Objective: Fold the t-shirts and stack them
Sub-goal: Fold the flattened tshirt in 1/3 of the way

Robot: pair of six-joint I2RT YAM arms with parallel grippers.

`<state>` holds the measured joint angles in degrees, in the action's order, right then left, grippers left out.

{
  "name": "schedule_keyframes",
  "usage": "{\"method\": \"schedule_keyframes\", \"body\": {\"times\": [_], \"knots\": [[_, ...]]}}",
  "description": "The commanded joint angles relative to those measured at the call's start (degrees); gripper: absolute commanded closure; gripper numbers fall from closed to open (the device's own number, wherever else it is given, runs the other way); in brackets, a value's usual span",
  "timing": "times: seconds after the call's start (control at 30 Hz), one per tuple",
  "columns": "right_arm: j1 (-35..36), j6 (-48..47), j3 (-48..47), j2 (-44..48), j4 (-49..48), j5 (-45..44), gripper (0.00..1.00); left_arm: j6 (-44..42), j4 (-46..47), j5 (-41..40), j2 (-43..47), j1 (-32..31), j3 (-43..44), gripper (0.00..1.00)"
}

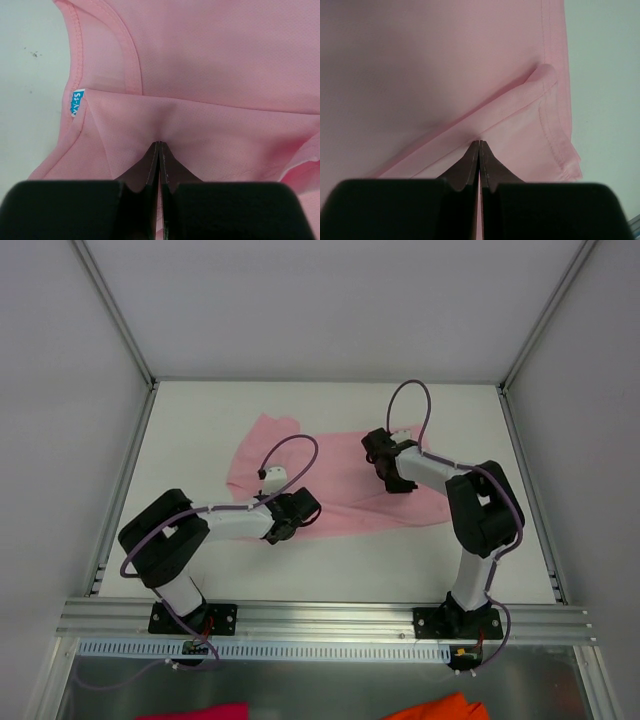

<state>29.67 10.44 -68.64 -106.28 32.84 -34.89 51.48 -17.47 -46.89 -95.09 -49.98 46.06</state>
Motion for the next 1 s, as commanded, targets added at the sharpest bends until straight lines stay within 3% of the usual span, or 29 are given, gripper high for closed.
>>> {"method": "schedule_keyframes", "body": {"times": [0.0,0.3,0.53,0.73,0.97], "knots": [[-1.28,0.29,-2.46,-1.91,0.3,0.44,0.99,2.92,-7.83,3.83,0.95,-1.09,-2.12,1.0],[-4.71,-2.26,-4.48,-4.11,-1.99,3.6,0.94,6.61,-13.27,2.86,2.1,-3.63,-1.07,1.0],[-6.82,-3.67,-11.94,-9.19,0.11,4.31,0.95,11.27,-18.9,1.19,0.78,-5.65,0.87,1.0],[-7.08,-4.72,-15.03,-9.13,-3.83,-0.86,0.99,12.59,-21.11,0.58,-1.06,-6.27,2.54,1.0],[-7.17,-5.61,-10.64,-2.46,-11.13,-6.49,0.99,12.24,-20.58,0.22,-1.85,-6.54,2.8,1.0]]}}
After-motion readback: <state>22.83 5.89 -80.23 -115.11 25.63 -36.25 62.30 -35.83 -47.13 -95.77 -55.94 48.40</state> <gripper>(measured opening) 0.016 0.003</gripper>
